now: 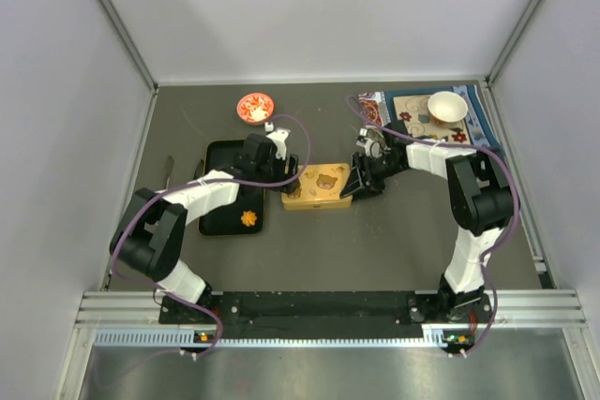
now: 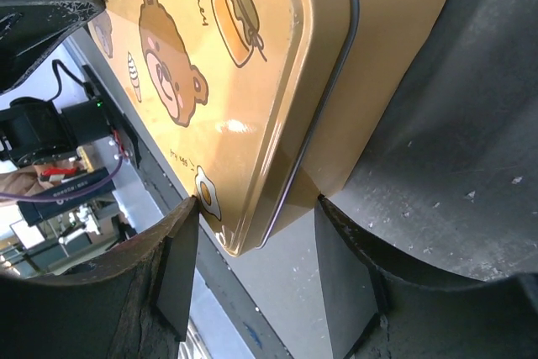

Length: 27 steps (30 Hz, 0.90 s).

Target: Pack the cookies

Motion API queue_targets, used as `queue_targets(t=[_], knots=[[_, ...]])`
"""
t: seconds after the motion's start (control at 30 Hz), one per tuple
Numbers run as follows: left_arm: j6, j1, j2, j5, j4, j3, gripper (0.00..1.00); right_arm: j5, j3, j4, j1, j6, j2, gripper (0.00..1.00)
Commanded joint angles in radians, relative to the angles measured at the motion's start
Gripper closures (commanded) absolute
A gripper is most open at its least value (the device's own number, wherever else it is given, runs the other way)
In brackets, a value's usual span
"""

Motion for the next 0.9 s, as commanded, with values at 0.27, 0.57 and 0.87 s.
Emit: queue_targets(t=[0.27,0.57,0.87], knots=[[0.059,-0.002,-0.031,0.060,-0.039,-0.034,0.18,0.149,-0.061,-0.028,0.001,-0.126,0.067,1.00],[0.075,0.000,-0.048,0.102,-0.042,-0.022,0.14,0.171,-0.071,-0.079,-0.035,-0.175,0.040,1.00],[0.089,0.004,-0.028,0.095,-0.054,-0.004,0.12,0.221,-0.088,-0.113,-0.072,-0.208,0.031,1.00]])
